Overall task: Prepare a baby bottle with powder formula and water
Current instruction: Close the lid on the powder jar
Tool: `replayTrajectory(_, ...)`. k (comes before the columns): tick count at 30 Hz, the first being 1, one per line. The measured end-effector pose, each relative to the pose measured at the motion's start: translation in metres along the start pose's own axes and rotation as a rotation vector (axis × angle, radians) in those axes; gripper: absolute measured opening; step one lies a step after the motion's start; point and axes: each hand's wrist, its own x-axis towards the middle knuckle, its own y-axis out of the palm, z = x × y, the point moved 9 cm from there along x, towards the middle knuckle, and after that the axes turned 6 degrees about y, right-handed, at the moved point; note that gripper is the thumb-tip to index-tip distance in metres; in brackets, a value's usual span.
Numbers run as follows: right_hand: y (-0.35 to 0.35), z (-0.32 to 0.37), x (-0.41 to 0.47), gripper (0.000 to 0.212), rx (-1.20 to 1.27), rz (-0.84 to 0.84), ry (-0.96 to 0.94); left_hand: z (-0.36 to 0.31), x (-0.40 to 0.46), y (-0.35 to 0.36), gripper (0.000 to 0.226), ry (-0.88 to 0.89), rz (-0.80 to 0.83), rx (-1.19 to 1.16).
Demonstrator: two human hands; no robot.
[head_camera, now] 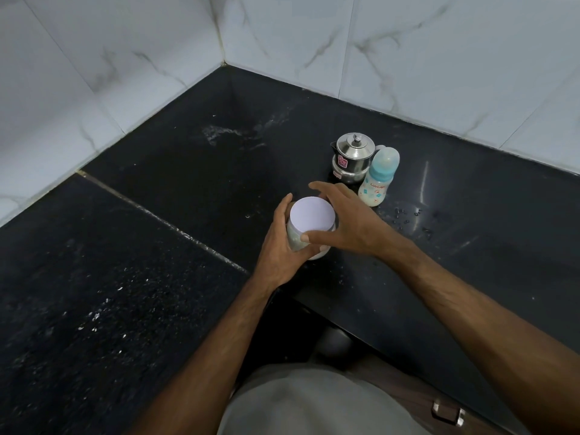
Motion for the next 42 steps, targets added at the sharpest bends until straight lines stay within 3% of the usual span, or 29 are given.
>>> replayTrajectory(3,0.001,0.002,-0.003,0.098,-0.021,-0.008,-0.037,-0.001,-0.002,0.0,0.101,0.012,0.003,-0.004)
replayTrajectory(8,0.004,0.01,-0.006,0.098,0.091,0.123,-0.11,0.001,-0.001,-0.001,0.103,0.009,0.002,-0.006)
replayTrajectory(14,0.002,0.004,-0.007,0.106,-0.08,-0.082,0.04,0.0,-0.001,0.0,0.101,0.007,0.007,-0.007)
replayTrajectory(21,0.002,0.005,-0.007,0.096,0.126,0.115,-0.056,0.0,-0.001,0.0,0.107,0.021,0.005,-0.019)
replayTrajectory(26,-0.003,-0.005,-0.005,0.099,-0.018,-0.097,0.024,0.001,-0.001,-0.001,0.102,0.013,-0.011,-0.001)
replayTrajectory(32,0.004,0.005,-0.007,0.101,0.103,0.111,-0.079,0.004,0.0,-0.001,0.101,0.026,0.002,0.004)
replayTrajectory(38,0.0,0.003,-0.008,0.102,-0.03,-0.118,0.031,0.0,-0.002,-0.001,0.101,0.028,-0.009,-0.011)
replayTrajectory(42,0.004,0.01,-0.007,0.101,0.02,0.032,-0.098,0.0,-0.001,-0.001,0.102,0.024,-0.004,-0.005)
